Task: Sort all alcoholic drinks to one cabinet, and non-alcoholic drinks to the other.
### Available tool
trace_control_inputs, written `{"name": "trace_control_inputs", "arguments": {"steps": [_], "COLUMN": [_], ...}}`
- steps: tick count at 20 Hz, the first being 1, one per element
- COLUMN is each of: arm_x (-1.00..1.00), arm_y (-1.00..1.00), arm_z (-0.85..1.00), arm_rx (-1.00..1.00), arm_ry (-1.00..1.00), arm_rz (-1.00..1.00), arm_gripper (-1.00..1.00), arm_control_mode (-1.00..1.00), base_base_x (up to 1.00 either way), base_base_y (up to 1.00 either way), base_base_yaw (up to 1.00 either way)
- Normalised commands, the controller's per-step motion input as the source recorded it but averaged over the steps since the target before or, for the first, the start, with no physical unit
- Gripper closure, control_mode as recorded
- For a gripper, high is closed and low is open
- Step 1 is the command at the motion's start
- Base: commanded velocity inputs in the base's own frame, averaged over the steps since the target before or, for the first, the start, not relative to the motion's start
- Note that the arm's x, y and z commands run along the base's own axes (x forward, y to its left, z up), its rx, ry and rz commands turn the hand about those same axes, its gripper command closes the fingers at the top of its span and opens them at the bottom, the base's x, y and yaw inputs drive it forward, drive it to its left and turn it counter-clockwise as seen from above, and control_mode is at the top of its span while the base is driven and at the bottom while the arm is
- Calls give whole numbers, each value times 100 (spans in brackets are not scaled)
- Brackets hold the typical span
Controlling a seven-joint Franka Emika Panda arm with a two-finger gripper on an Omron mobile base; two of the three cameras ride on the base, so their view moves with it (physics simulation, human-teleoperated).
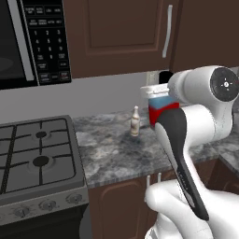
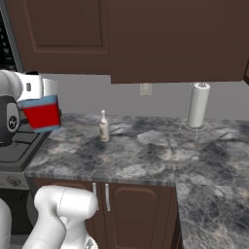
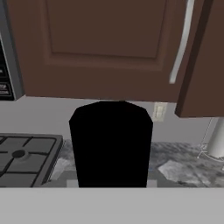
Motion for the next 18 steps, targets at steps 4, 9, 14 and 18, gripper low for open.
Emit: {"name": "trace_control_inputs", "arguments": {"steps": [4,9,14,18], "arm_x": [0,0,0,0], "arm_y": [-1,-4,-5,0], "arm_z": [0,8,16,17], "arm_rx": [0,0,0,0], "arm_ry": [-10,-16,-8,-1], "arm_rz": [0,0,0,0], "arm_gripper": [100,100,100,100], "arm_control_mode": [-100,-100,-100,-100], "base_base_x": [0,0,0,0], "base_base_y": [0,0,0,0], "base_base_yaw": [0,0,0,0]}}
